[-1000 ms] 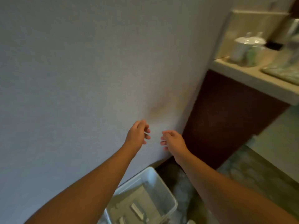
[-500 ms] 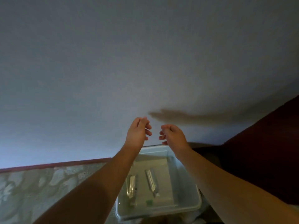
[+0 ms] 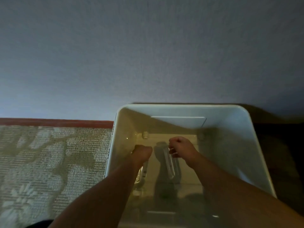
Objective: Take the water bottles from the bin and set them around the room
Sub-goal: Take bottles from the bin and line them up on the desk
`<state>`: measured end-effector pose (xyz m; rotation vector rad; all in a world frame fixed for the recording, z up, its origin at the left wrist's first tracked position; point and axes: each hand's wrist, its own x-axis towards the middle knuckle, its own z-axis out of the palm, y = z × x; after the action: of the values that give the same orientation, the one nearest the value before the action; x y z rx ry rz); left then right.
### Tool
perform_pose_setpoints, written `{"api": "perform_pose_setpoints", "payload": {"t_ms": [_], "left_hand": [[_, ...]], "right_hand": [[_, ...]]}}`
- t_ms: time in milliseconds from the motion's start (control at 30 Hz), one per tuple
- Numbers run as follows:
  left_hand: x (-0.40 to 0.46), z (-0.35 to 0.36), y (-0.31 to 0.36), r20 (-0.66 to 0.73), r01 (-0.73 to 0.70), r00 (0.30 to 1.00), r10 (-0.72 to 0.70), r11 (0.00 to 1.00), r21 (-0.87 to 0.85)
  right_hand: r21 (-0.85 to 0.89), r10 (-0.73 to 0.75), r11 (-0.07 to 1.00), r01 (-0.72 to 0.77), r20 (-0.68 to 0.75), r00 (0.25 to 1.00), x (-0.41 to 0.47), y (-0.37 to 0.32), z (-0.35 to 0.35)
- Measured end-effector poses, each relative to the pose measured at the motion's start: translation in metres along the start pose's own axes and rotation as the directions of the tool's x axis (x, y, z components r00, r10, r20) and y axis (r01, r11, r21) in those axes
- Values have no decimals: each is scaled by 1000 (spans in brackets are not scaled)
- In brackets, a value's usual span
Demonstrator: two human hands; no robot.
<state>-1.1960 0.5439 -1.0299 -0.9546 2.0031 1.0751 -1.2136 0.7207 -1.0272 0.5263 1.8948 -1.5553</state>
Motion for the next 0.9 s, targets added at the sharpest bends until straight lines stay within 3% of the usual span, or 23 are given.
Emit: {"api": "perform_pose_setpoints", "payload": {"t_ms": [67, 133, 200, 267, 300, 367, 433, 500, 567, 633, 700, 767, 833, 900], "left_hand": [[21, 19, -21, -53, 9, 999, 8, 952, 305], [27, 37, -27, -99, 49, 995, -5, 897, 439], [24, 44, -35, -133, 27, 990, 39, 889, 458], [25, 39, -47, -109, -111, 979, 171, 901, 419], [26, 36, -54, -57, -215, 965, 258, 892, 399], [27, 30, -65, 75, -373, 921, 382, 810, 453], [26, 32, -73, 236, -479, 871, 431, 640, 601], [26, 38, -76, 299, -531, 844, 446, 609, 590], [25, 45, -74, 289, -510, 860, 421, 734, 449], [24, 50, -72, 296, -363, 912, 284, 895, 260], [18, 60, -74, 233, -258, 952, 196, 925, 279], [17, 68, -79, 58, -224, 974, 220, 885, 407], [20, 68, -81, 21, -198, 977, 210, 879, 434], [15, 63, -64, 21, -223, 974, 224, 953, 207]], "right_hand": [[-173, -88, 978, 116, 159, 983, 18, 26, 0], [-468, -200, 804, 366, 368, 908, 32, 43, -7], [-693, -198, 438, 573, 547, 813, 43, 54, -12], [-747, -180, 59, 663, 645, 743, 49, 63, -16], [-740, -171, -73, 669, 670, 723, 50, 70, -18], [-749, -179, -169, 641, 662, 728, 48, 82, -23], [-796, -263, -190, 574, 605, 752, 45, 94, -21], [-876, -363, -211, 434, 483, 797, 46, 99, -19], [-936, -307, -174, 307, 348, 886, 50, 103, -23], [-970, -288, -68, 235, 245, 926, 53, 104, -34], [-974, -317, 74, 216, 182, 931, 54, 97, -46], [-920, -299, 318, 231, 134, 945, 52, 80, -54], [-675, -263, 690, 260, 101, 960, 47, 67, -57], [-325, -198, 922, 210, 71, 978, 42, 56, -54]]}}
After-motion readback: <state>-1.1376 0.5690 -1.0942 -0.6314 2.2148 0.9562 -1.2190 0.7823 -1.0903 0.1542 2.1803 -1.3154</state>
